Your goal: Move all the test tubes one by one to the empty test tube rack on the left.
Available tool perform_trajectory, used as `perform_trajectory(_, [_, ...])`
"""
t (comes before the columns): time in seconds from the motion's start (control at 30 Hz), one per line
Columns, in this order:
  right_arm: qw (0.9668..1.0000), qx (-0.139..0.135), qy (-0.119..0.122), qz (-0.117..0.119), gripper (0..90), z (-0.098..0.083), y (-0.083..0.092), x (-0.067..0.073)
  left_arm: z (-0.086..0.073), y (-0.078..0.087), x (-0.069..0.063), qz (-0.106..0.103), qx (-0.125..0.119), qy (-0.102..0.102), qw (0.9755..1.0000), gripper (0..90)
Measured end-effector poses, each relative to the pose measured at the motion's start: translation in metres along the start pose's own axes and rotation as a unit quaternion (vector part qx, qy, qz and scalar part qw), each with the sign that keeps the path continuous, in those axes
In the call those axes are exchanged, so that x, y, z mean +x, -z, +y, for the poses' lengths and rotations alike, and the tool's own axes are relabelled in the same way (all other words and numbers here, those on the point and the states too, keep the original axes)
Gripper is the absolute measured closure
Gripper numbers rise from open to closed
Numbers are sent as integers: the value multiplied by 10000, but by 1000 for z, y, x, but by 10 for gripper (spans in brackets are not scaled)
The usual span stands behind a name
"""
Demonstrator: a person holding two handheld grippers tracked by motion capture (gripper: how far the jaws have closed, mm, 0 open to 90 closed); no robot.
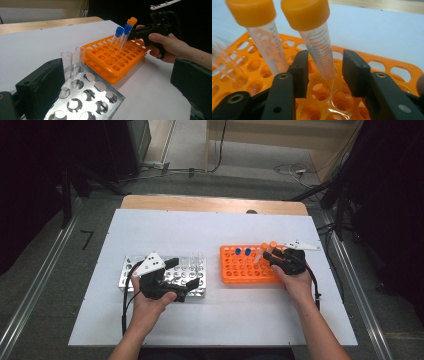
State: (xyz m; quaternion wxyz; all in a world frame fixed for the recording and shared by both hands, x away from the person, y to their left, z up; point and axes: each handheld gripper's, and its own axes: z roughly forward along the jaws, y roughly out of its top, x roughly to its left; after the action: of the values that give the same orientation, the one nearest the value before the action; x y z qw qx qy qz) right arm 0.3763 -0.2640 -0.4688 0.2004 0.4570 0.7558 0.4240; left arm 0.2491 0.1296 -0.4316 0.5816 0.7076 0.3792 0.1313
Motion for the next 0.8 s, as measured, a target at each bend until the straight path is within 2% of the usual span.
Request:
perform_trajectory(0.13, [9998,110,97,-142,668,1,-3,4,0,-1,1,91,72,48,9999,0])
perform_trajectory(0.23, [9993,84,190,-298,721,1,-4,6,0,-1,0,95,83,36,9999,0])
perform_trajectory(0.33, [9994,66,209,-281,725,1,-3,5,0,-2,0,80,68,28,9999,0])
perform_trajectory(0.6, [9990,-265,256,-234,727,6,15,5,0,-5,-3,37,88,1,10000,0])
perform_trajectory(0.8, [9986,-391,343,-17,727,10,32,9,0,-7,-5,42,123,-36,9999,0])
